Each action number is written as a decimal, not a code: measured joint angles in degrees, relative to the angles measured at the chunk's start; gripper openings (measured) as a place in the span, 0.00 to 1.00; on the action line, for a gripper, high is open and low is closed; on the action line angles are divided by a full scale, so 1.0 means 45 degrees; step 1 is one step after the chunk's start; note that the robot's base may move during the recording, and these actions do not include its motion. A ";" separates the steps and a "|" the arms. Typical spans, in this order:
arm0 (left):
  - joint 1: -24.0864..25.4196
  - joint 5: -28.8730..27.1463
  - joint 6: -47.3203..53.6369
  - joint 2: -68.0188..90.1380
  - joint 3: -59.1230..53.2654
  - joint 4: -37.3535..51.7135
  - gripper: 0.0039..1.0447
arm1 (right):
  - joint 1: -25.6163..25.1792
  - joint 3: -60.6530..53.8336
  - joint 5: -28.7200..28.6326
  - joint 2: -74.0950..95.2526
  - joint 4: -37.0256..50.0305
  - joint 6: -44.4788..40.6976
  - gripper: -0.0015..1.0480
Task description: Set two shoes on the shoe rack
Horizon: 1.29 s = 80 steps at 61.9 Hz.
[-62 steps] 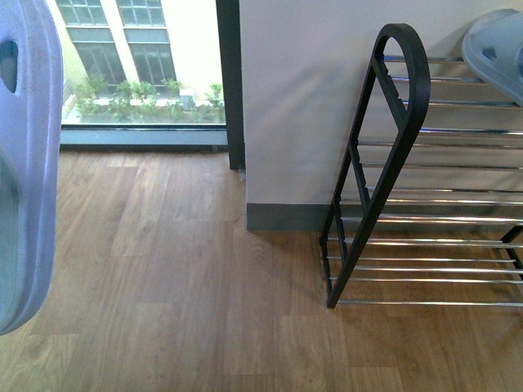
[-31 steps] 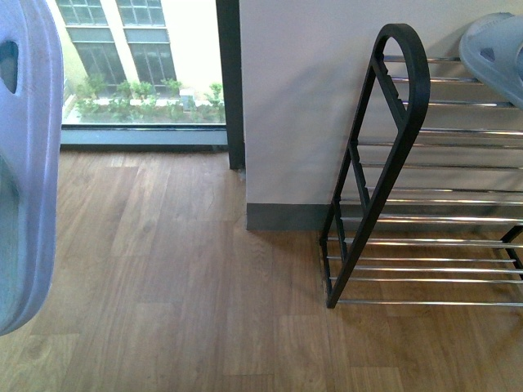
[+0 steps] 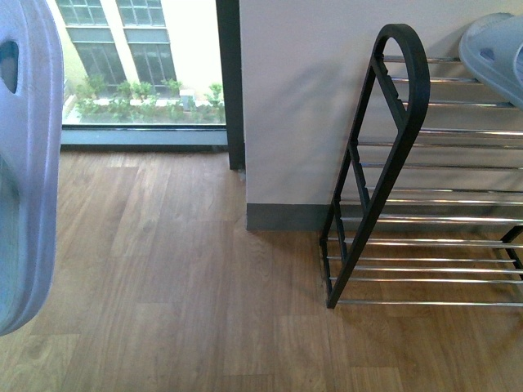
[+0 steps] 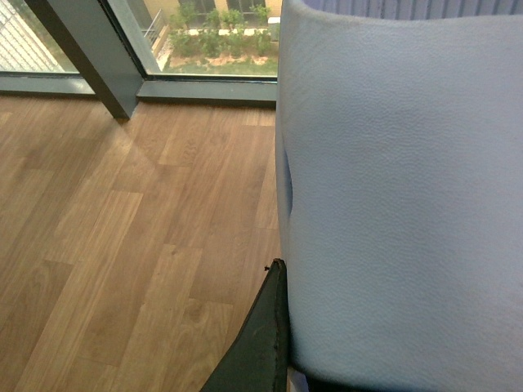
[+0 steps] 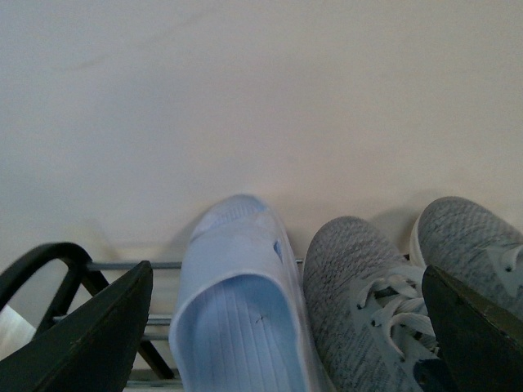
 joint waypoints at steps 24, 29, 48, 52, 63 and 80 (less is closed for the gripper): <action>0.0000 0.0000 0.0000 0.0000 0.0000 0.0000 0.02 | -0.1603 -0.4930 -0.1559 -0.3060 0.3356 0.1632 0.91; 0.0000 0.0000 0.0000 0.0000 0.0000 0.0000 0.02 | -0.1763 -0.5576 -0.1234 -0.3041 0.4012 0.1695 0.91; 0.0000 -0.0005 0.0000 0.0000 0.0000 0.0000 0.02 | -0.1375 -0.6824 -0.2773 -0.4099 0.3235 0.0199 0.72; 0.0000 0.0019 0.0000 0.0000 0.0000 0.0000 0.02 | -0.0845 -0.7441 -0.2458 -0.4881 0.3011 -0.0204 0.63; 0.0000 -0.0005 0.0000 0.0000 0.0000 0.0000 0.02 | 0.0670 -0.8791 -0.0976 -0.7116 0.2161 -0.0602 0.35; 0.0000 0.0000 0.0000 0.0000 0.0000 0.0000 0.02 | 0.2812 -1.0414 0.1088 -0.9714 0.1171 -0.0806 0.02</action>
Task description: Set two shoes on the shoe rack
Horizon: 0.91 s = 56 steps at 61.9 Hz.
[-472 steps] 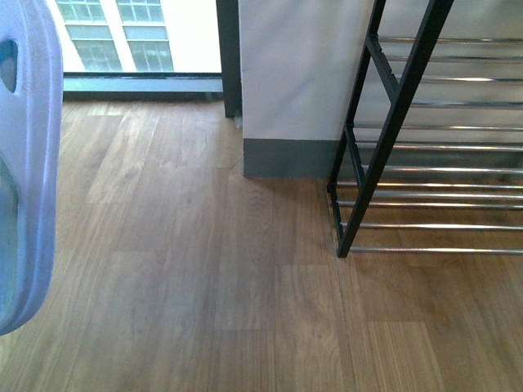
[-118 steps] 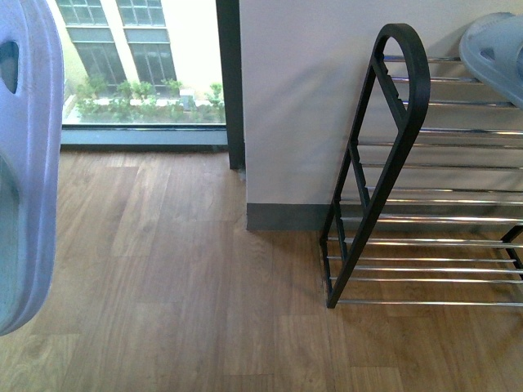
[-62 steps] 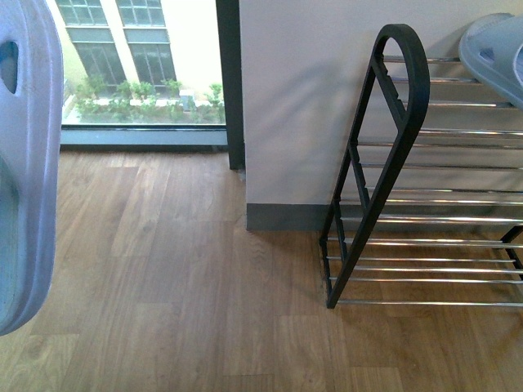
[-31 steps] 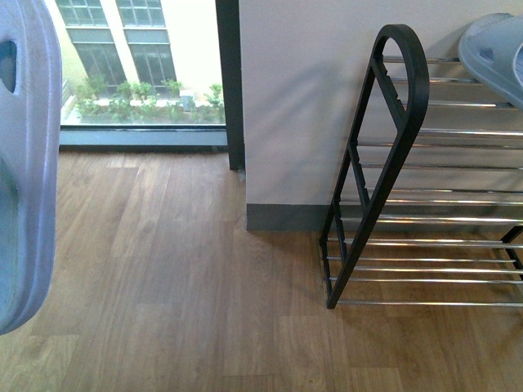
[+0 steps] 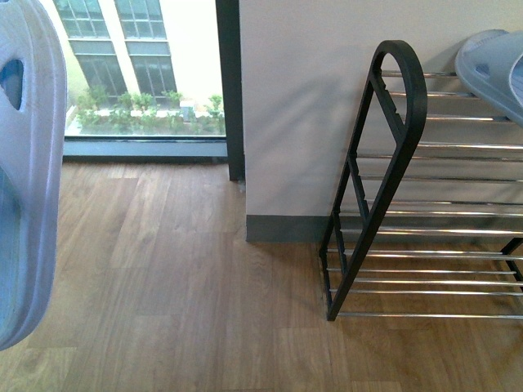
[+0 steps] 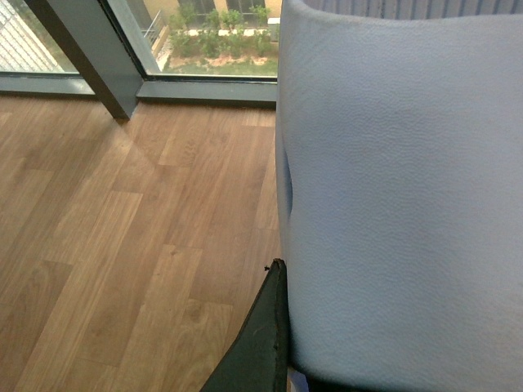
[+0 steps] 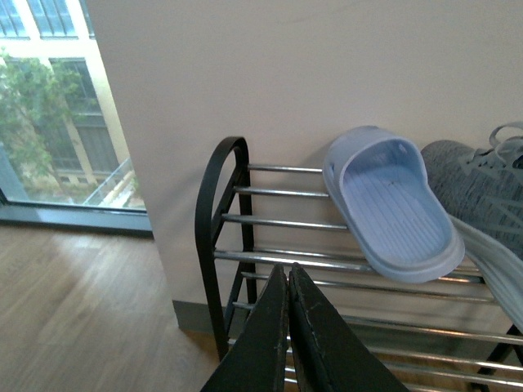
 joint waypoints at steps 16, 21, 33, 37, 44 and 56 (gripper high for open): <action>0.0000 -0.0005 0.0000 0.0000 0.0000 0.0000 0.02 | 0.1205 -0.0238 0.1166 -0.2686 -0.2249 0.0000 0.02; 0.0000 0.0000 0.0000 0.0000 0.0000 0.0000 0.02 | 0.1515 -0.0248 0.1452 -0.3478 -0.2953 -0.0005 0.02; 0.0000 0.0000 0.0000 0.0000 0.0000 0.0000 0.02 | 0.2603 -0.0253 0.2875 -0.5076 -0.4444 -0.0005 0.02; 0.0000 -0.0005 0.0000 0.0000 0.0000 0.0000 0.02 | 0.3133 -0.0253 0.3065 -0.5557 -0.4877 -0.0010 0.02; 0.0000 0.0000 0.0000 0.0000 0.0000 0.0000 0.02 | 0.3288 -0.0253 0.3191 -0.6227 -0.5503 -0.0015 0.02; 0.0000 0.0000 0.0000 0.0000 0.0000 0.0000 0.02 | 0.3313 -0.0257 0.3206 -0.7291 -0.6504 -0.0015 0.02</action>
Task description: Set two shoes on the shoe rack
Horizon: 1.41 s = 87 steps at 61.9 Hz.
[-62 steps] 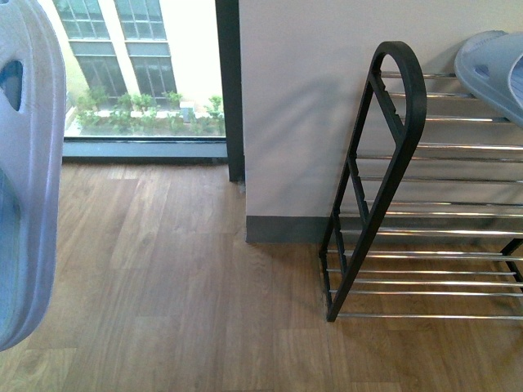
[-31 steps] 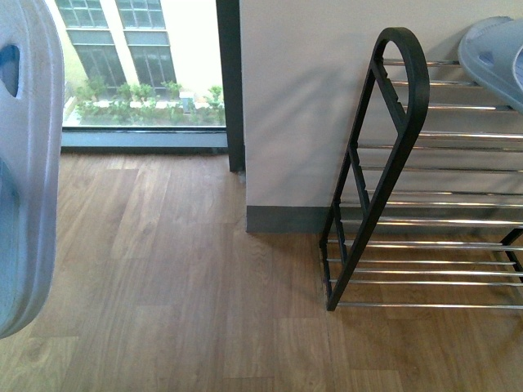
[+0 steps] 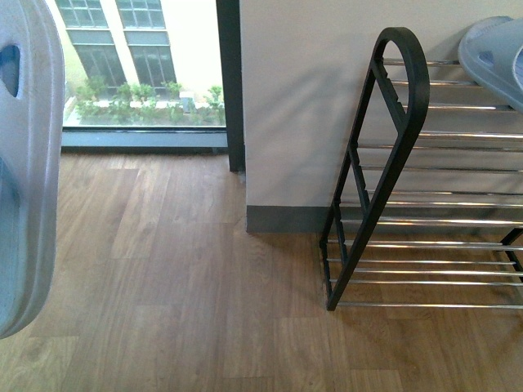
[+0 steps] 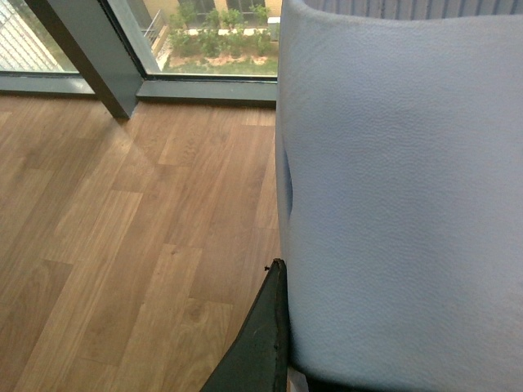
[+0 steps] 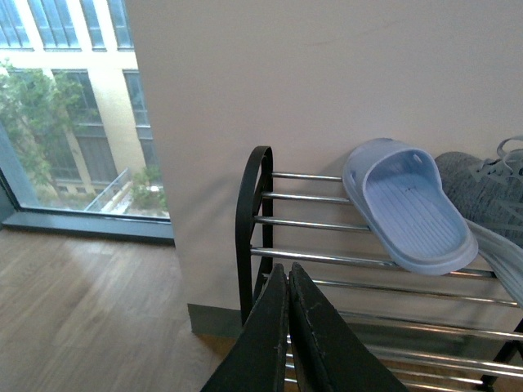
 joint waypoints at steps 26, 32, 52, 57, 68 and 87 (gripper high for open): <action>0.0000 -0.0005 0.0000 0.0000 0.0000 0.0000 0.02 | 0.0010 0.0000 0.0000 -0.1656 -0.1685 0.0005 0.02; 0.0000 0.0000 0.0000 0.0000 0.0000 0.0000 0.02 | 0.0010 0.0005 0.0000 -0.1933 -0.1962 0.0005 0.02; 0.0000 0.0000 0.0000 0.0000 0.0000 0.0000 0.02 | 0.0029 0.0005 0.0034 -0.4065 -0.4163 0.0000 0.02; 0.0000 -0.0010 0.0000 0.0000 0.0000 0.0000 0.02 | 0.0029 0.0005 0.0029 -0.4075 -0.4163 0.0005 0.02; 0.0000 -0.0005 0.0000 0.0000 0.0000 0.0000 0.02 | 0.0029 0.0005 0.0034 -0.4075 -0.4163 0.0000 0.14; 0.0019 -0.0024 0.0000 0.0005 0.0000 0.0000 0.02 | 0.0029 0.0005 0.0019 -0.4080 -0.4163 0.0000 0.61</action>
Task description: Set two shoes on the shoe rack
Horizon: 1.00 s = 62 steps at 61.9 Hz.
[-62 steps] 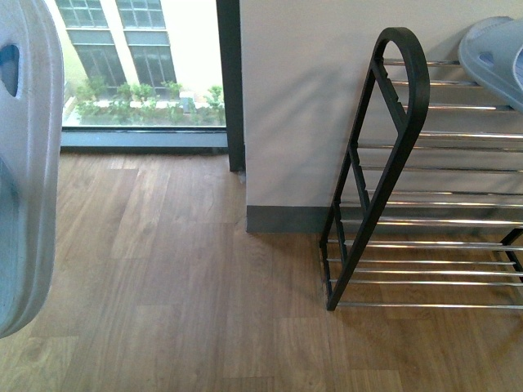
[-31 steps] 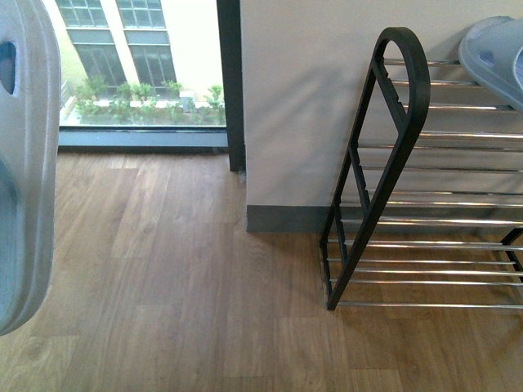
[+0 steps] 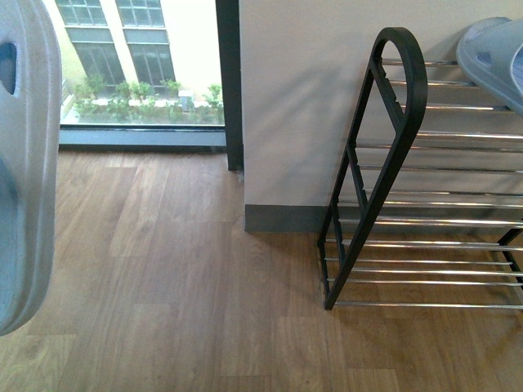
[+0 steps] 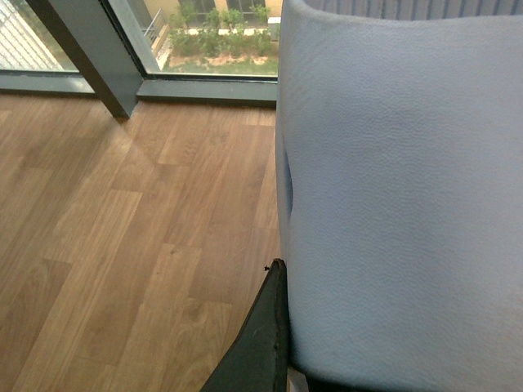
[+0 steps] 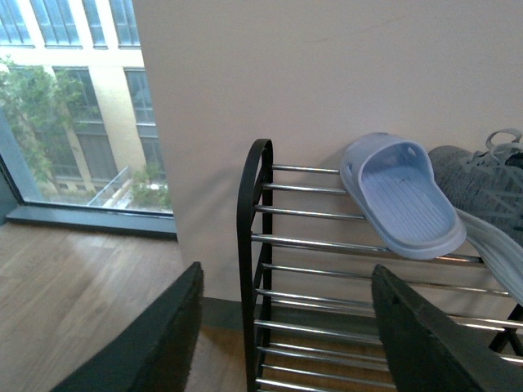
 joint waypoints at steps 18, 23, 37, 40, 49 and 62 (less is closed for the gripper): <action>0.0019 -0.0029 0.0000 -0.0015 0.0000 0.0000 0.02 | 0.0000 0.0000 -0.0029 -0.0005 0.0000 0.0000 0.91; 0.0015 0.0010 0.0000 -0.0015 0.0000 0.0000 0.02 | 0.0000 0.0000 -0.0019 -0.0005 0.0000 0.0000 0.91; 0.0010 0.0024 0.0000 -0.0015 0.0000 0.0000 0.02 | 0.0000 0.0000 0.0015 -0.0010 -0.0010 0.0000 0.91; 0.0000 0.0034 0.0000 -0.0015 0.0000 0.0000 0.02 | 0.0005 0.0000 0.0068 -0.0015 -0.0019 0.0000 0.91; -0.0044 0.0078 0.0000 -0.0015 0.0000 0.0000 0.02 | 0.0005 0.0000 0.0058 -0.0015 -0.0024 0.0000 0.91; -0.0029 0.0058 0.0000 -0.0015 0.0000 0.0000 0.02 | 0.0005 0.0000 0.0053 -0.0015 -0.0024 0.0000 0.91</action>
